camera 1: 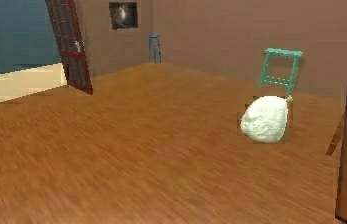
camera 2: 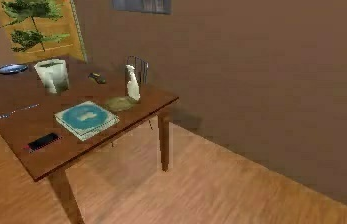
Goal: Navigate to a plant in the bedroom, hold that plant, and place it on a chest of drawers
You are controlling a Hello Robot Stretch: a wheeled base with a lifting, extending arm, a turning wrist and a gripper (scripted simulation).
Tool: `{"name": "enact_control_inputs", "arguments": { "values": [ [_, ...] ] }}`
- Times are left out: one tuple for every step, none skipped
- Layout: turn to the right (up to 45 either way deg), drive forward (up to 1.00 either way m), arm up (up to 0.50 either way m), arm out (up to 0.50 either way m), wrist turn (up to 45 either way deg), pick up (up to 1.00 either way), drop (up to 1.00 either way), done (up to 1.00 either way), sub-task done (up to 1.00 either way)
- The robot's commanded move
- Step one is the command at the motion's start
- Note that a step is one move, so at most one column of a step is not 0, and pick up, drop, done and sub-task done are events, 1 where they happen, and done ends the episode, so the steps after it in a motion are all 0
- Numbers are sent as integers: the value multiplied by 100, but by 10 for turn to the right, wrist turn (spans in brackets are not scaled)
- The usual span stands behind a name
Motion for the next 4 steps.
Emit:
{"name": "enact_control_inputs", "arguments": {
  "values": [
    [-360, 0, 0, 0, 0, 0, 0, 0, 0],
    [0, 100, 0, 0, 0, 0, 0, 0, 0],
    [0, 100, 0, 0, 0, 0, 0, 0, 0],
    [-30, 0, 0, 0, 0, 0, 0, 0, 0]
  ]
}}
